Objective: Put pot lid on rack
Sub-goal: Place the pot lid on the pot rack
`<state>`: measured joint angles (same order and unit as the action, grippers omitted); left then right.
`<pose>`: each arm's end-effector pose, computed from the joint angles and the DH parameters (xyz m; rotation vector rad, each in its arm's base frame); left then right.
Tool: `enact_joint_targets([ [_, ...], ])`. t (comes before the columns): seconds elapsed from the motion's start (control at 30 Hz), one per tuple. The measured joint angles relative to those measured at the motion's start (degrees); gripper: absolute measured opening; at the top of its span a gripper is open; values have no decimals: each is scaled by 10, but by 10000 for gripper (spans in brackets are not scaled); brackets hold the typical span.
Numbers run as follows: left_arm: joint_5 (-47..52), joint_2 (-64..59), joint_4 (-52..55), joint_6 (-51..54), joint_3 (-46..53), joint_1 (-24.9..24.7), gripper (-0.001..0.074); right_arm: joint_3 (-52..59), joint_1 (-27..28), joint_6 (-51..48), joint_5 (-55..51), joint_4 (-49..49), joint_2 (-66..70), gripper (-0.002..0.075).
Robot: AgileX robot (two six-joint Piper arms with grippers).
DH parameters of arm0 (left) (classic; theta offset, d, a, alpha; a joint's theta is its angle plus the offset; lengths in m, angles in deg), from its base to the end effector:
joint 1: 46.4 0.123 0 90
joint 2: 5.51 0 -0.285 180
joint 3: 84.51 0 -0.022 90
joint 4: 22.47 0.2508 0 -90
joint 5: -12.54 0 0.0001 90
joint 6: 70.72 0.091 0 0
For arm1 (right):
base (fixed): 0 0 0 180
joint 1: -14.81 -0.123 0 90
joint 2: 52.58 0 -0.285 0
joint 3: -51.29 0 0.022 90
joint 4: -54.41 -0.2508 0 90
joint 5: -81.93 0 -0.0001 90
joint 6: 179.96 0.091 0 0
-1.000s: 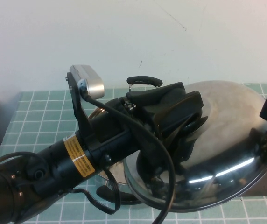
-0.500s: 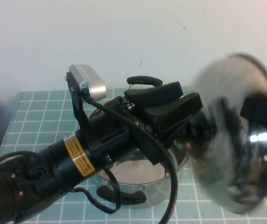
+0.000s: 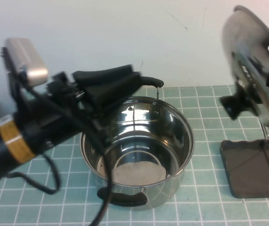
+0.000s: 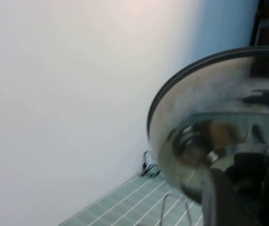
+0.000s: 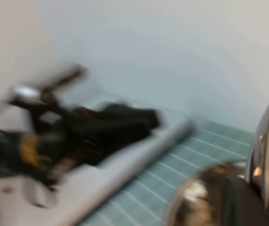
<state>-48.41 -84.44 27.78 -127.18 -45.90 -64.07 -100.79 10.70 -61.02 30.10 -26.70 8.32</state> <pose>0.2107 -0.1313 0.3308 0.5885 1.2452 -1.0860 0.1626 0.0826 0.3893 -0.5073 1.7124 1.0076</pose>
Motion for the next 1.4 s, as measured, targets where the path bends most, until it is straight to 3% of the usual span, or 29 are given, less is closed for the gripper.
enact_joint_targets([
  [0.07, 41, 39, 76, -24, 0, 33, 74, -4, 0, 20, 30, 56, -2, 20],
  [0.13, 81, 83, 145, -60, 0, 55, 34, -1, 0, 44, 74, 115, -2, 20],
  [0.3, 179, 181, 296, -176, 0, 77, 6, 21, 0, 60, 149, 148, 31, 20],
  [0.47, 191, 264, 386, -239, 0, 78, 2, 24, 0, 61, 176, 148, 96, 20],
  [0.77, 186, 314, 495, -340, 0, 78, 2, 24, 0, 52, 199, 130, 172, 29],
  [1.1, 193, 314, 516, -379, 0, 78, 2, 24, 0, 47, 202, 147, 175, 248],
  [1.4, 303, 314, 514, -404, 17, 78, 1, 24, 46, 62, 178, 206, 75, 275],
])
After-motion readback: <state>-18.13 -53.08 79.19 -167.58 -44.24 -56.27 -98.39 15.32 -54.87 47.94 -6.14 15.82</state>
